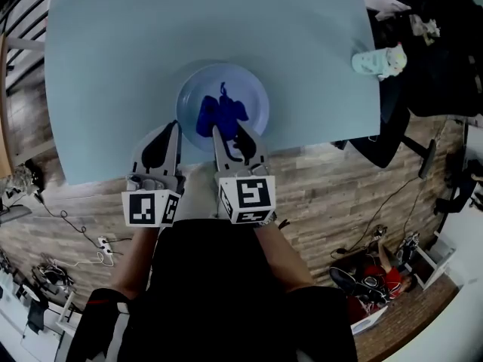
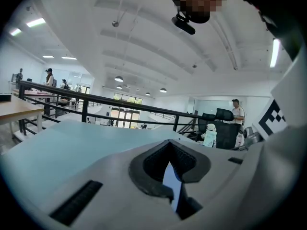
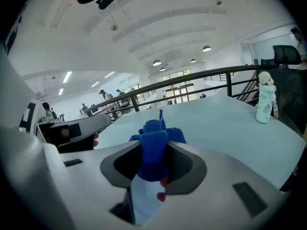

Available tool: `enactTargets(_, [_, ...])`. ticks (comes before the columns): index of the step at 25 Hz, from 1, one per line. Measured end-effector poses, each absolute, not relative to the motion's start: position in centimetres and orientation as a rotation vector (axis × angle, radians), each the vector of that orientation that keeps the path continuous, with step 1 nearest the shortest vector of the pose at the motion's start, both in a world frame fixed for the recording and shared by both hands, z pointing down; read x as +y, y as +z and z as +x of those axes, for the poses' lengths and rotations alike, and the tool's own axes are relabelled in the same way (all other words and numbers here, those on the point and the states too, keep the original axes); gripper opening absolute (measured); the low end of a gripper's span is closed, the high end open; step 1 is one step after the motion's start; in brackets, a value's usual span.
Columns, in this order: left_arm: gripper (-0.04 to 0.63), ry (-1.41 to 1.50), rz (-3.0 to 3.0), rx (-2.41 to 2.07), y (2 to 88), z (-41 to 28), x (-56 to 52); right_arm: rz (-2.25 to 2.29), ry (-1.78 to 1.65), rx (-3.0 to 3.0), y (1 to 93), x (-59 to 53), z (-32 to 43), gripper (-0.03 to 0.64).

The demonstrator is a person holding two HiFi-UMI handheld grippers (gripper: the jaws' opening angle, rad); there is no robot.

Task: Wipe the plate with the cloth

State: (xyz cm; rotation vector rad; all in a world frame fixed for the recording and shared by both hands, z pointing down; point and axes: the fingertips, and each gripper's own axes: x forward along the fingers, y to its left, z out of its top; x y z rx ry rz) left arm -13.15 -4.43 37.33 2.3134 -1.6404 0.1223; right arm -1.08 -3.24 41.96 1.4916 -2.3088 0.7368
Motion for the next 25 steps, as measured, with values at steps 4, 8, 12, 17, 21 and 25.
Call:
enactTargets(4, [0.002, 0.129, 2.301, -1.640, 38.7, -12.9, -4.8, 1.481, 0.747, -2.301, 43.8, -4.0, -1.3, 0.118])
enactTargets(8, [0.002, 0.139, 2.284, -1.638, 39.9, -12.7, -5.0, 1.475, 0.770, -2.292, 45.5, -4.6, -1.6, 0.118])
enactTargets(12, [0.002, 0.144, 2.273, -1.641, 40.7, -12.5, -5.6, 1.458, 0.782, -2.274, 47.2, -5.6, -1.7, 0.118])
enactTargets(17, [0.002, 0.156, 2.268, -1.649, 41.4, -12.5, -6.1, 1.438, 0.794, -2.267, 48.6, -6.5, -2.0, 0.118])
enactTargets(21, [0.002, 0.147, 2.260, -1.661, 42.1, -12.7, -6.5, 1.390, 0.820, -2.260, 50.2, -7.1, -2.8, 0.118])
enactTargets(25, [0.002, 0.146, 2.249, -1.666, 42.8, -12.6, -6.6, 1.351, 0.814, -2.266, 51.1, -7.6, -3.6, 0.118])
